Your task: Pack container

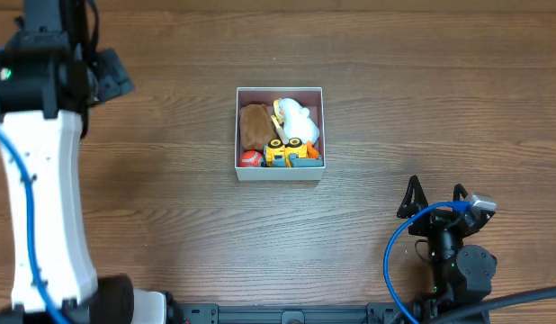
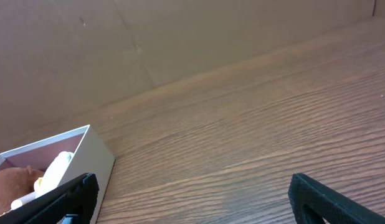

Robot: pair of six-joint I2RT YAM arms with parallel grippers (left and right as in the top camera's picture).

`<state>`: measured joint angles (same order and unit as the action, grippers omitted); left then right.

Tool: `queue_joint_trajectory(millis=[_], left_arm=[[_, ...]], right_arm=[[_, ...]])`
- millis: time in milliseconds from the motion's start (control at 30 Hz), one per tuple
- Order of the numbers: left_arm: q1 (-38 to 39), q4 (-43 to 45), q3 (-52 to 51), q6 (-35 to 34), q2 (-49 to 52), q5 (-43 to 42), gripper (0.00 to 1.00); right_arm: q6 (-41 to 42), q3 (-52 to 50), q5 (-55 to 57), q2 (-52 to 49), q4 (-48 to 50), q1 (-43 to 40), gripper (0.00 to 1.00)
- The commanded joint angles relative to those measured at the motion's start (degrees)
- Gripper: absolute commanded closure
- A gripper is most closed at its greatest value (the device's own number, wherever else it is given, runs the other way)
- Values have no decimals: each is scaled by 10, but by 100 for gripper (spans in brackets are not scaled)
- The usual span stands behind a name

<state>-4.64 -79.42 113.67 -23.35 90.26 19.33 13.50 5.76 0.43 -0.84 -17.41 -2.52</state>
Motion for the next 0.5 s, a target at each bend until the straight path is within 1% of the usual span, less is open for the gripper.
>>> queue_joint_trajectory(millis=[0, 33, 67, 133, 300, 333, 467], left_arm=[[-2, 112, -60, 7, -112, -16, 0], [-2, 159, -102, 7, -146, -18, 0], [-2, 252, -219, 8, -224, -18, 0], [-2, 314, -318, 12, -283, -17, 0], [-2, 393, -518, 11, -404, -18, 0], [-2, 413, -583, 11, -450, -18, 0], [-2, 454, -714, 10, -555, -25, 0]], right_arm=[[0, -6, -1, 7, 7, 3, 0], [0, -6, -1, 7, 7, 3, 0], [0, -6, -1, 7, 7, 3, 0], [0, -6, -1, 7, 7, 3, 0], [0, -6, -1, 7, 7, 3, 0], [0, -6, -1, 7, 7, 3, 0], [0, -6, -1, 7, 7, 3, 0]])
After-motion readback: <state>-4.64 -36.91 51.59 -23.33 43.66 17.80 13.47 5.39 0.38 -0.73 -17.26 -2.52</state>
